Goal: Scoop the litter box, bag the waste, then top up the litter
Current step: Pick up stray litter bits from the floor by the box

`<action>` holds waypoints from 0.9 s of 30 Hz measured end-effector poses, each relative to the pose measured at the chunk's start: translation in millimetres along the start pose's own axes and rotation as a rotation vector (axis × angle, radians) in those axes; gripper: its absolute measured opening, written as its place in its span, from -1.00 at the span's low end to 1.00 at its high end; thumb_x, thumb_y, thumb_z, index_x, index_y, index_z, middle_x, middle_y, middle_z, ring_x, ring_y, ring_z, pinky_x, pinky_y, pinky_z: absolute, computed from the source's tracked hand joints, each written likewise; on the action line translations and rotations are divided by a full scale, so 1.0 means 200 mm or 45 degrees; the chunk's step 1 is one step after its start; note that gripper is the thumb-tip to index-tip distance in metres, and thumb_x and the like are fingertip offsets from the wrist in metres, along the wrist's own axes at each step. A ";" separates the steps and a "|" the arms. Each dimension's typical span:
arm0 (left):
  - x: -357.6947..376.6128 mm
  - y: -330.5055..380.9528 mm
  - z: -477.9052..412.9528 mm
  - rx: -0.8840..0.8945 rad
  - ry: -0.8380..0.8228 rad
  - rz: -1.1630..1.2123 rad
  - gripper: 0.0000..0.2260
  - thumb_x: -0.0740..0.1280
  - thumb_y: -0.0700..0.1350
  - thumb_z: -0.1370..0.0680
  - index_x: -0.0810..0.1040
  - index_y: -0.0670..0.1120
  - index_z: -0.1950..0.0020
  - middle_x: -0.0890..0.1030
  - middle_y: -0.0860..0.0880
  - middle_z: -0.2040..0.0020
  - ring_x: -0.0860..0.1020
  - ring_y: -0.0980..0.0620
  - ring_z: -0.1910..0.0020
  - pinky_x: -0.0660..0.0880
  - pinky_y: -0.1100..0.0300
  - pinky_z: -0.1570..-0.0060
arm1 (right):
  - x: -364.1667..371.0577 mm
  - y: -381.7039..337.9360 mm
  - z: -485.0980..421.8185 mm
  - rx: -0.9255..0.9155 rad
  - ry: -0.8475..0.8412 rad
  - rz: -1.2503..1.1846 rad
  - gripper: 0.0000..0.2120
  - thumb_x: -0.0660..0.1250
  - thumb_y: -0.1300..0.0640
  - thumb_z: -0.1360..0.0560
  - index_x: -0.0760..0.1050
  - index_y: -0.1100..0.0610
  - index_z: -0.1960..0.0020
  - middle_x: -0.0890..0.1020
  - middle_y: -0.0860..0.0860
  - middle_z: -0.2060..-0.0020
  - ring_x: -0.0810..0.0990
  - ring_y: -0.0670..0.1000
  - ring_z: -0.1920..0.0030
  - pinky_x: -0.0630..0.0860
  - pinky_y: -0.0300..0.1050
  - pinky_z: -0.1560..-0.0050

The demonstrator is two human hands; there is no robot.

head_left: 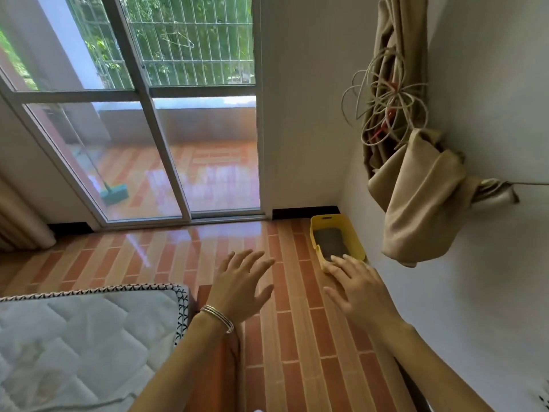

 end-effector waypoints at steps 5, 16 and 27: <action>-0.02 -0.26 -0.37 0.099 0.007 0.007 -0.54 0.09 0.23 -0.47 0.47 0.09 -0.28 0.55 0.01 -0.25 0.50 -0.09 -0.24 0.43 -0.14 -0.22 | 0.00 -0.01 -0.36 0.065 0.140 0.003 -0.55 0.24 -0.14 -0.45 0.47 0.02 -0.27 0.56 0.00 -0.20 0.53 0.08 -0.22 0.45 0.09 -0.15; 0.27 -0.49 -0.81 0.167 -0.054 0.087 -0.54 0.09 0.21 -0.46 0.52 0.07 -0.25 0.59 0.00 -0.19 0.55 -0.08 -0.16 0.48 -0.10 -0.15 | 0.30 0.20 -0.80 0.157 0.025 0.040 -0.54 0.25 -0.12 -0.44 0.47 0.03 -0.28 0.56 0.00 -0.20 0.53 0.04 -0.21 0.44 0.04 -0.16; 0.37 -0.53 -1.78 0.352 -0.025 0.049 -0.55 0.11 0.20 -0.46 0.53 0.05 -0.23 0.60 0.01 -0.16 0.57 -0.06 -0.12 0.52 -0.05 -0.11 | 0.44 0.77 -1.48 0.326 -0.013 -0.028 -0.49 0.05 -0.20 -0.50 0.35 -0.02 -0.37 0.47 -0.04 -0.30 0.41 0.01 -0.32 0.34 0.00 -0.29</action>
Point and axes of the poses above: each hand's wrist, its own z-axis away from the middle knuckle, its own x-axis out of the palm, y = z × x, the point moved 8 cm from there along -z, towards the middle knuckle
